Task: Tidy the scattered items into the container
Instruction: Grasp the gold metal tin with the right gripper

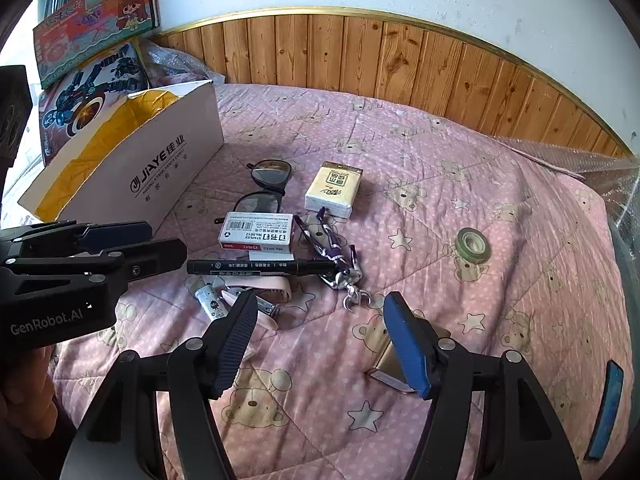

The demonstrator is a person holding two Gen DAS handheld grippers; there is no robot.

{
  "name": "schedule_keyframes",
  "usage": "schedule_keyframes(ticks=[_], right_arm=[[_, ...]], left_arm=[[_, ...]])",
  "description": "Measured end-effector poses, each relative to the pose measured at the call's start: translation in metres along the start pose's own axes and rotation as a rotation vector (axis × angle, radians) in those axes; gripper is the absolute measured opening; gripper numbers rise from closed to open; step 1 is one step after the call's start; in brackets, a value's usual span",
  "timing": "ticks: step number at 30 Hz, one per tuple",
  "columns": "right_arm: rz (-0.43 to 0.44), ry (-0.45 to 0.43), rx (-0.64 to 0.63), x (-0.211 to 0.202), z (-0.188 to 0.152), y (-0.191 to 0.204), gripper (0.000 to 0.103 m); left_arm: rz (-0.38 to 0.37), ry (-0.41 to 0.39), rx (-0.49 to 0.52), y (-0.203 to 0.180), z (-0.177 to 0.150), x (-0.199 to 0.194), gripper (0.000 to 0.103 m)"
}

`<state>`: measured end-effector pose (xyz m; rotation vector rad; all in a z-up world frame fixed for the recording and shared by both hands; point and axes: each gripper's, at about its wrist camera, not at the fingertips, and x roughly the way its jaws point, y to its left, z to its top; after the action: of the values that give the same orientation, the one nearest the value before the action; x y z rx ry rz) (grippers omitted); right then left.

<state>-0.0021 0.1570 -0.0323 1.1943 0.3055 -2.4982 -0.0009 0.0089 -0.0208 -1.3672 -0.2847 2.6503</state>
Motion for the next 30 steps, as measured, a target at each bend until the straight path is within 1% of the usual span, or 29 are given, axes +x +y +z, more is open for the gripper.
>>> schedule_keyframes(ticks=[6, 12, 15, 19, 23, 26, 27, 29, 30], right_arm=[[-0.005, 0.028, 0.042, 0.007, -0.003, -0.018, 0.070], [-0.015, 0.088, 0.143, 0.023, -0.015, -0.058, 0.071], [-0.002, 0.134, 0.184, 0.035, -0.025, -0.073, 0.071], [0.027, 0.173, 0.207, 0.049, -0.034, -0.083, 0.071], [0.066, 0.198, 0.241, 0.064, -0.036, -0.087, 0.071], [0.083, 0.206, 0.239, 0.071, -0.033, -0.083, 0.070], [0.087, 0.202, 0.237, 0.071, -0.032, -0.081, 0.069], [0.090, 0.195, 0.240, 0.071, -0.030, -0.082, 0.063], [0.088, 0.194, 0.241, 0.072, -0.029, -0.083, 0.056]], left_arm=[[0.003, 0.032, 0.004, 0.000, 0.000, 0.018, 0.050], [0.001, 0.078, -0.016, 0.008, -0.001, 0.037, 0.050], [-0.009, 0.096, -0.030, 0.011, -0.002, 0.045, 0.051], [-0.034, 0.116, -0.035, 0.011, -0.003, 0.057, 0.052], [-0.009, 0.082, -0.033, 0.012, 0.003, 0.064, 0.053], [-0.035, 0.062, -0.015, 0.009, 0.007, 0.067, 0.053], [-0.057, 0.057, -0.004, 0.006, 0.007, 0.067, 0.053], [-0.108, 0.054, 0.045, -0.005, 0.006, 0.069, 0.053], [-0.107, 0.053, 0.080, -0.012, 0.005, 0.071, 0.053]])
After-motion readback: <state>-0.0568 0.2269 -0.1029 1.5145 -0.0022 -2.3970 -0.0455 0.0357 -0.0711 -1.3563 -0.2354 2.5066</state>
